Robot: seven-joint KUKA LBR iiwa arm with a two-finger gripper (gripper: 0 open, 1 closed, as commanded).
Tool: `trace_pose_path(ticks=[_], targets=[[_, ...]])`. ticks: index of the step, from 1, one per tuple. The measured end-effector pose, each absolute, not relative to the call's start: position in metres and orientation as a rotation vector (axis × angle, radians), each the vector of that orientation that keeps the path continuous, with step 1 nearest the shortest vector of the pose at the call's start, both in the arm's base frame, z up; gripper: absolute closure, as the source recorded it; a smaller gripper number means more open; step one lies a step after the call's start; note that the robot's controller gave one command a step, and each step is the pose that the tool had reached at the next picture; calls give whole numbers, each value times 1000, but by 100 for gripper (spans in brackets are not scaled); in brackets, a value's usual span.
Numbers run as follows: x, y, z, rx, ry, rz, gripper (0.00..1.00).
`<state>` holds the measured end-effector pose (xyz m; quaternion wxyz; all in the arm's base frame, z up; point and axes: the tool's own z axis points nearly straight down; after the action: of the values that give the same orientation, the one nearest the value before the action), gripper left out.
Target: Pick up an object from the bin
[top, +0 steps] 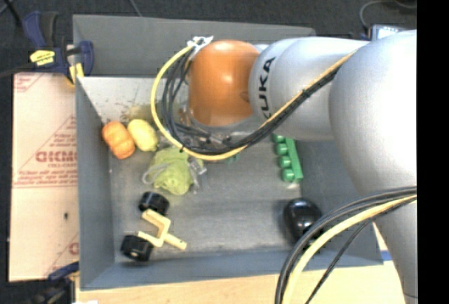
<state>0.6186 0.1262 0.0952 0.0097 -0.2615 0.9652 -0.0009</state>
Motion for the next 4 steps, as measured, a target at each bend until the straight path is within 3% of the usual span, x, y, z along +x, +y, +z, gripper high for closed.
trace_pose_path(ticks=[1,4], targets=[[627,134,73,-1056,2937,-2,100],[626,134,86,-1053,2939,-1,100]])
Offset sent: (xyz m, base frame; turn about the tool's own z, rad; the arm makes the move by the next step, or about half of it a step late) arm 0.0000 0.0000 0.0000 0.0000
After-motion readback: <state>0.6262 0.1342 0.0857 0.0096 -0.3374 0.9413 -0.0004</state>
